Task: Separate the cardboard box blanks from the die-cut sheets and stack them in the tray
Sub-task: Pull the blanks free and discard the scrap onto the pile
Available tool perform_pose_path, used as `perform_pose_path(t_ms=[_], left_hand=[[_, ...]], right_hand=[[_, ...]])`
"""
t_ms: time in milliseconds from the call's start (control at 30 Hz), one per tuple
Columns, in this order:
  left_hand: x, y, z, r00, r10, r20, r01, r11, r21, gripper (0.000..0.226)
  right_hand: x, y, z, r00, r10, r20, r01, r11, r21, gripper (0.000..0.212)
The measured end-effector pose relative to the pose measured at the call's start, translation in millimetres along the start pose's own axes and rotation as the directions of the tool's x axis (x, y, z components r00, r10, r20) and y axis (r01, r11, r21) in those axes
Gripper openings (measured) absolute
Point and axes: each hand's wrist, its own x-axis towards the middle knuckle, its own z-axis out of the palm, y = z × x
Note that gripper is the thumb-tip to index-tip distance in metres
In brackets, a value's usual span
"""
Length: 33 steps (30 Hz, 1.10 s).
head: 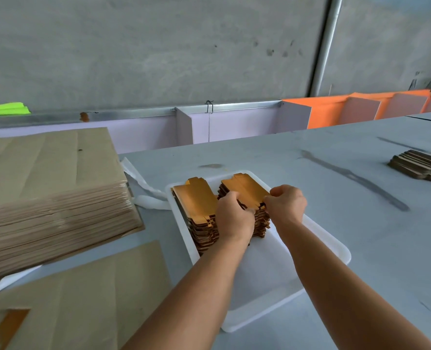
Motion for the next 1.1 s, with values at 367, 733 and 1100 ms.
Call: perform_pose_path(t_ms=[367,733,1100], left_hand=[[-6,1,-2,0.996,0.054,0.076,-0.069,0.975,0.210,0.021],[-9,3,-4,0.996,0.080,0.046,-0.088,0.973,0.211,0.018],[-19,19,-19,0.980,0.197,-0.027,-0.191,0.970,0.150,0.034]], right_hand=[[-9,-4,2,0.978,-0.204,0.044,0.195,0.818,-0.541,0.026],[-9,-5,4,0.949,-0.290,0.123,0.304,0.741,-0.599,0.029],[-15,-7,0,0.930,-0.361,0.075,0.342,0.769,-0.540,0.022]])
